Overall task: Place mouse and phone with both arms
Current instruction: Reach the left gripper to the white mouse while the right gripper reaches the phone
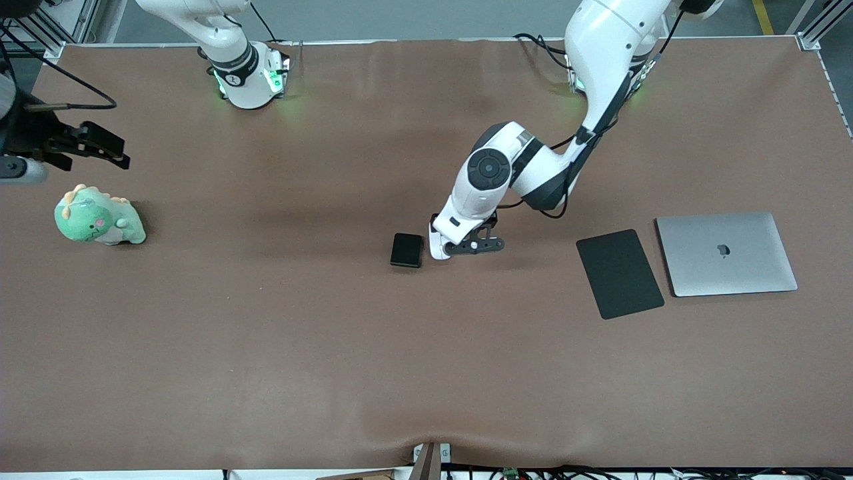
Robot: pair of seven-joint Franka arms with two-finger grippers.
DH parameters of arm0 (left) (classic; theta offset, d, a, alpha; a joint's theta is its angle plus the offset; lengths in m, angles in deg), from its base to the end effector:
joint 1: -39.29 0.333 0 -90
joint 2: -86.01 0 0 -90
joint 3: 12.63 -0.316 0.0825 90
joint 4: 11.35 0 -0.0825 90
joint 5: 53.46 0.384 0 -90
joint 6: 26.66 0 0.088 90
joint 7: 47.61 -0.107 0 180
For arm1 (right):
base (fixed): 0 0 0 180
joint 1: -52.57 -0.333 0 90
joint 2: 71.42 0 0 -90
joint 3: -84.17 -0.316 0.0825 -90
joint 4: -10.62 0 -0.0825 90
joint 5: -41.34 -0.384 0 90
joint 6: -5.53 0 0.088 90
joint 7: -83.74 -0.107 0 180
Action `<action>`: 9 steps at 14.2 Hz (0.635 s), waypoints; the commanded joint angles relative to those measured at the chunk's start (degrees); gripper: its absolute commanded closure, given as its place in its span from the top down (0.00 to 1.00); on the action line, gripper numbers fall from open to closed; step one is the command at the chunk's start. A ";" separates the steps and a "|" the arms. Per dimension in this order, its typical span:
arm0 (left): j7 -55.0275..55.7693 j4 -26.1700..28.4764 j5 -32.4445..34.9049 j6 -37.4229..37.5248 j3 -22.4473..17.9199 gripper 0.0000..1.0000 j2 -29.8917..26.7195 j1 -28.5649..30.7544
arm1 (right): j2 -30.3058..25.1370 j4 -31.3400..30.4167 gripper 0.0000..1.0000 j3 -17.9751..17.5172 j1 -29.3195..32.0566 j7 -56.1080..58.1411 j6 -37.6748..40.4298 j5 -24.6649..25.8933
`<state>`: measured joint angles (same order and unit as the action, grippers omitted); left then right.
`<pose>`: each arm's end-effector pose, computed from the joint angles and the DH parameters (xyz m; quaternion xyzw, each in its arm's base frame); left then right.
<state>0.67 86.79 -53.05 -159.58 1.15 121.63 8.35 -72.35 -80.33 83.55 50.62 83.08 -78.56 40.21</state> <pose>0.4898 -0.4622 0.2377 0.9965 0.0503 -0.0477 0.0469 0.5372 0.0264 0.6172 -0.9985 -0.0171 0.0520 0.0083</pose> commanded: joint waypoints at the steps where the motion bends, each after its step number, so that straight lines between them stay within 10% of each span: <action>1: 4.79 -4.09 2.56 -0.05 -0.95 0.85 4.10 -2.98 | 3.90 0.60 1.00 0.00 -4.53 -0.13 0.24 -0.11; 9: 5.24 -4.18 6.78 -1.72 -0.86 0.82 6.12 -3.08 | 21.13 7.10 1.00 0.00 -15.87 -0.13 -0.02 0.24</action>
<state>4.89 83.60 -48.35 -160.61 0.69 126.55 5.82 -54.44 -76.42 83.16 36.78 82.86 -79.90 40.21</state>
